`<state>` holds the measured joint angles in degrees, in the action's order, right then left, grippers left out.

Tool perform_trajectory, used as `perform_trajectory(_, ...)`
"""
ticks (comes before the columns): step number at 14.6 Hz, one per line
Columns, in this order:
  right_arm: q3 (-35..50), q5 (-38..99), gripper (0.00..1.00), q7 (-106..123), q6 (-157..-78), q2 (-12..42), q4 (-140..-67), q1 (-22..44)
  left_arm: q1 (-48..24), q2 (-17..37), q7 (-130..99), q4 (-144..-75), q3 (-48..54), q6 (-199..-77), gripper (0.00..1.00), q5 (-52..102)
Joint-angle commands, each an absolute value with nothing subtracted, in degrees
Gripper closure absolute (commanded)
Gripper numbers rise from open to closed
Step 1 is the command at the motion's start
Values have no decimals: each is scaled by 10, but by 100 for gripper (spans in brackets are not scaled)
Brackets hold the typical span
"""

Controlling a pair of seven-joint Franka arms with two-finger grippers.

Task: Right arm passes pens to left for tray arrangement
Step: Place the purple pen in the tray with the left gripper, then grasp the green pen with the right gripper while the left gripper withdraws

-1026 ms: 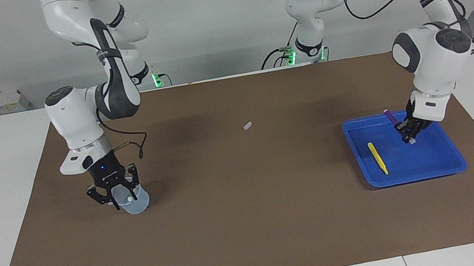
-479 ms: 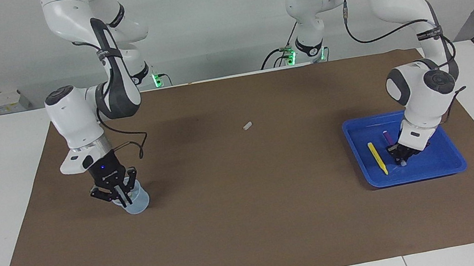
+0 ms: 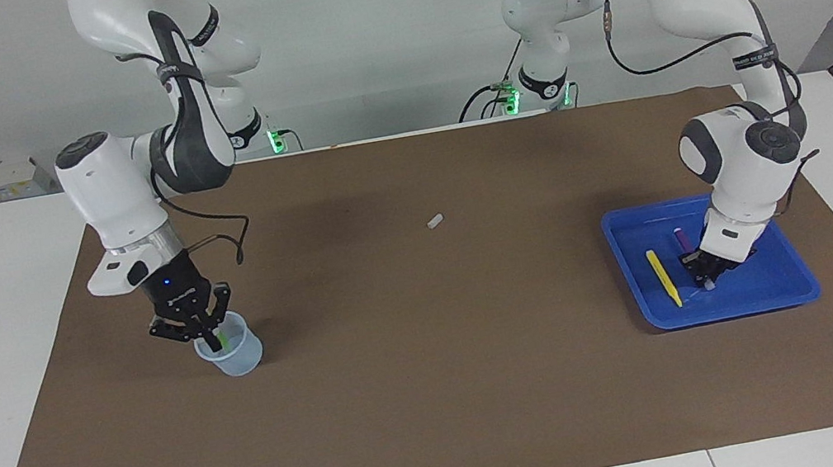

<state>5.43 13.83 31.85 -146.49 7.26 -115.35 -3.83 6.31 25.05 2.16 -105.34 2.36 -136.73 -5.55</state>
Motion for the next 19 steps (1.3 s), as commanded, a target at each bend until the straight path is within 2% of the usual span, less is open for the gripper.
perform_trajectory(1,59,135,100,282,-1407,35,-1144,-47,73,226,30,-1070,26,-1342,0,-66)
perform_trajectory(4,60,135,100,227,-1335,15,-1113,-47,68,199,34,-1026,28,-1245,0,-66)
perform_trajectory(7,61,135,100,176,-1290,11,-1085,-47,41,144,33,-1023,33,-1188,0,-63)
perform_trajectory(12,59,128,100,176,-1304,14,-1092,-47,-26,107,26,-1036,45,-1152,0,9)
perform_trajectory(13,59,125,58,170,-1328,21,-1104,-47,-39,99,19,-1041,43,-1137,0,9)
perform_trajectory(14,59,123,1,167,-1382,30,-1127,-47,-41,94,5,-1041,46,-1115,0,9)
perform_trajectory(16,58,123,0,136,-1469,66,-1150,-50,-67,91,7,-1042,46,-1098,0,9)
perform_trajectory(19,57,122,0,56,-1487,85,-1164,-56,-85,87,2,-1054,46,-1105,0,9)
